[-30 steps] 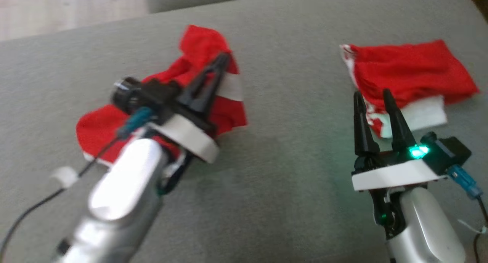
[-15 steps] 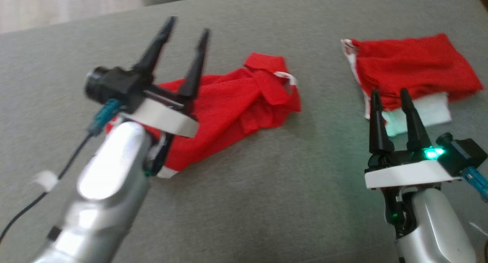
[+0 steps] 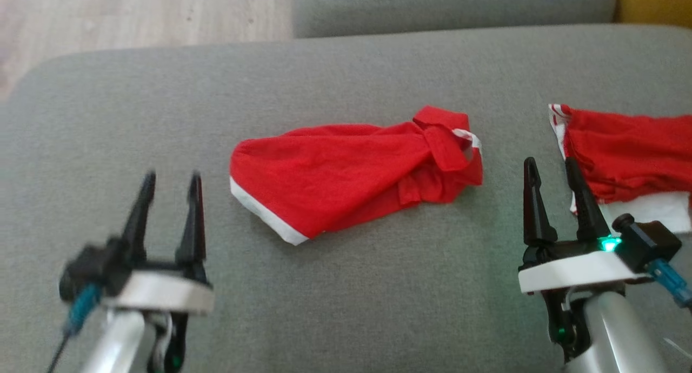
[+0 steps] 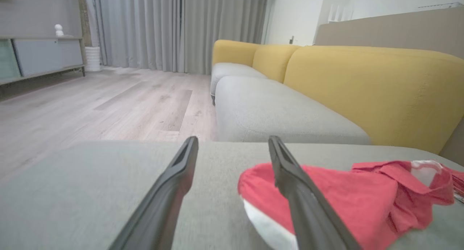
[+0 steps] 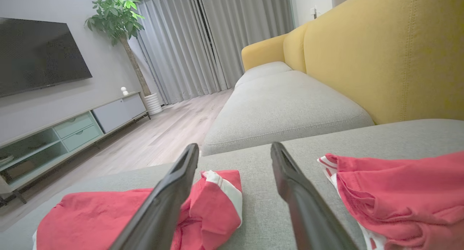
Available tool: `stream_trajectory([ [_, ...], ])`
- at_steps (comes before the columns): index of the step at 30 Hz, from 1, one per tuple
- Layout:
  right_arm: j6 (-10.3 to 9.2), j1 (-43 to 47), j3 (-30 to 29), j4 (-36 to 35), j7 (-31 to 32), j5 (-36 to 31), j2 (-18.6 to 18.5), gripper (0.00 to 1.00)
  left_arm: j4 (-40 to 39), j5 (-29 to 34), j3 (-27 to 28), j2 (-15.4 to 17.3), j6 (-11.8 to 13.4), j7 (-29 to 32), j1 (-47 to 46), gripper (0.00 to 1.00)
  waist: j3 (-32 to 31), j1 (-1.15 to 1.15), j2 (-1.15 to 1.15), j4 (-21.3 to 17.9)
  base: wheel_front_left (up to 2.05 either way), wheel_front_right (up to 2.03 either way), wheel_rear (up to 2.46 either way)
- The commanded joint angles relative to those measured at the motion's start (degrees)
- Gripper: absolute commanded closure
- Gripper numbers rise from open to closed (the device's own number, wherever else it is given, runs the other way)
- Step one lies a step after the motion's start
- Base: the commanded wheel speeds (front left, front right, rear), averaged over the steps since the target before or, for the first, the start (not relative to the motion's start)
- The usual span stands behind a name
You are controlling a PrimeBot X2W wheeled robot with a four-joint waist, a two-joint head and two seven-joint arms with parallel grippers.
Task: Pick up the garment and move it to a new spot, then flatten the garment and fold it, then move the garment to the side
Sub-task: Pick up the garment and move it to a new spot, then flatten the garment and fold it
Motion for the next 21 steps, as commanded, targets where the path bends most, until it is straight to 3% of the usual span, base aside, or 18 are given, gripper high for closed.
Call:
stream_trajectory([
  [1, -0.04, -0.67, 1.44, -1.56, -0.62, -0.33, -0.15, 0.0, -2.46, -0.28, 2.81, 0.89, 0.46, -0.61, -1.25, 0.0, -0.72, 0.01, 0.0, 0.59, 0.0, 0.0, 0.0],
  [6, -0.04, -0.42, 1.59, -1.25, -0.62, -0.59, -0.15, 0.0, -5.4, 0.27, 4.73, -1.98, 1.0, -0.68, 3.08, 0.0, -0.84, 0.01, 0.0, 0.79, 0.0, 0.0, 0.0],
  [13, -0.04, -0.71, 2.39, -1.03, -0.62, -0.94, -0.15, 0.0, -5.94, 2.78, 5.95, -3.89, -0.79, -0.7, 2.88, 0.0, -0.5, 0.01, 0.0, 1.36, 0.0, 0.0, 0.0],
  [21, -0.04, -1.6, 9.8, 4.46, 1.02, -0.22, -0.15, 0.0, -4.55, 4.31, 6.69, -5.7, -2.66, -0.7, 2.73, 0.0, 0.21, 0.01, 0.0, 3.58, 0.0, 0.0, 0.0],
])
